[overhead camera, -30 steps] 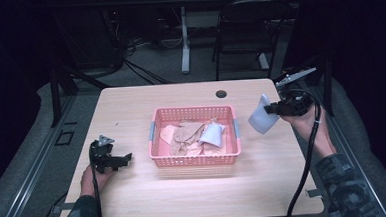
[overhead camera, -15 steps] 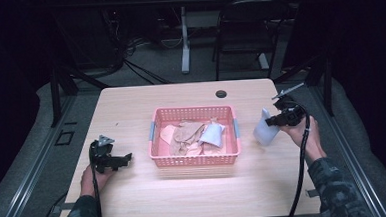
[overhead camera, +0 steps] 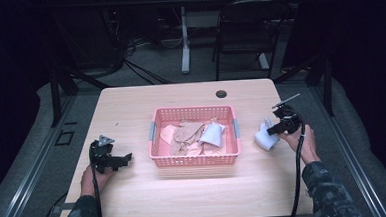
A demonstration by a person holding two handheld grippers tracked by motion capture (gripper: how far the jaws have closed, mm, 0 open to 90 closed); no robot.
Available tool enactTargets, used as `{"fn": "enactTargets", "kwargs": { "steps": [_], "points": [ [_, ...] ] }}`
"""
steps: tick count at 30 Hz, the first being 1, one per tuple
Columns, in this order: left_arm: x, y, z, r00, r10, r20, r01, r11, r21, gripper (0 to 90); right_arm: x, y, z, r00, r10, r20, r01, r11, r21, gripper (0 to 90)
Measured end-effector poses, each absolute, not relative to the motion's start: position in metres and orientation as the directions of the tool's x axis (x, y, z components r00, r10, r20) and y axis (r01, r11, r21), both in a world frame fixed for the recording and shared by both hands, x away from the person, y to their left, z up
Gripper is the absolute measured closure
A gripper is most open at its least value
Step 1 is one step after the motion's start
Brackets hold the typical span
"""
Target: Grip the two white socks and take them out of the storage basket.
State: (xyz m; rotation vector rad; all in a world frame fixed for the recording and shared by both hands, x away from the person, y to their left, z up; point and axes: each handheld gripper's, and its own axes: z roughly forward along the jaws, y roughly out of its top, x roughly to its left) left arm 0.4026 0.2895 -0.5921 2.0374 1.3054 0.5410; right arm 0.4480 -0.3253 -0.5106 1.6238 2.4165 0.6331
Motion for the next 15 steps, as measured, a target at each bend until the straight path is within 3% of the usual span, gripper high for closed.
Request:
{"fn": "enactTargets", "kwargs": {
  "steps": [1, 2, 3, 4, 6, 7, 15],
  "points": [
    [0.403, 0.289, -0.592, 0.419, 0.908, -0.003, 0.640, -0.293, 0.711, 0.1, 0.448, -0.326, -0.511, -0.392, 0.915, 0.097, 0.843, 0.315, 0.436, 65.1],
    [0.403, 0.289, -0.592, 0.419, 0.908, -0.003, 0.640, -0.293, 0.711, 0.1, 0.448, -0.326, -0.511, -0.392, 0.915, 0.097, 0.843, 0.315, 0.436, 65.1],
    [0.403, 0.289, -0.592, 0.419, 0.908, -0.003, 0.640, -0.293, 0.711, 0.1, 0.448, -0.327, -0.509, -0.385, 0.919, 0.084, 0.844, 0.314, 0.436, 58.6],
    [0.403, 0.289, -0.592, 0.419, 0.908, -0.003, 0.640, -0.293, 0.711, 0.1, 0.446, -0.329, -0.505, -0.383, 0.922, 0.060, 0.832, 0.317, 0.455, 42.2],
    [0.403, 0.290, -0.592, 0.419, 0.908, -0.003, 0.640, -0.293, 0.711, 0.1, 0.444, -0.328, -0.503, -0.377, 0.925, 0.058, 0.829, 0.308, 0.467, 37.8],
    [0.403, 0.289, -0.592, 0.419, 0.908, -0.003, 0.640, -0.293, 0.711, 0.1, 0.442, -0.329, -0.498, -0.380, 0.923, 0.058, 0.826, 0.310, 0.471, 28.4],
    [0.403, 0.289, -0.592, 0.419, 0.908, -0.003, 0.640, -0.293, 0.711, 0.1, 0.431, -0.317, -0.456, -0.451, 0.891, 0.045, 0.764, 0.359, 0.536, 10.2]
  ]
}}
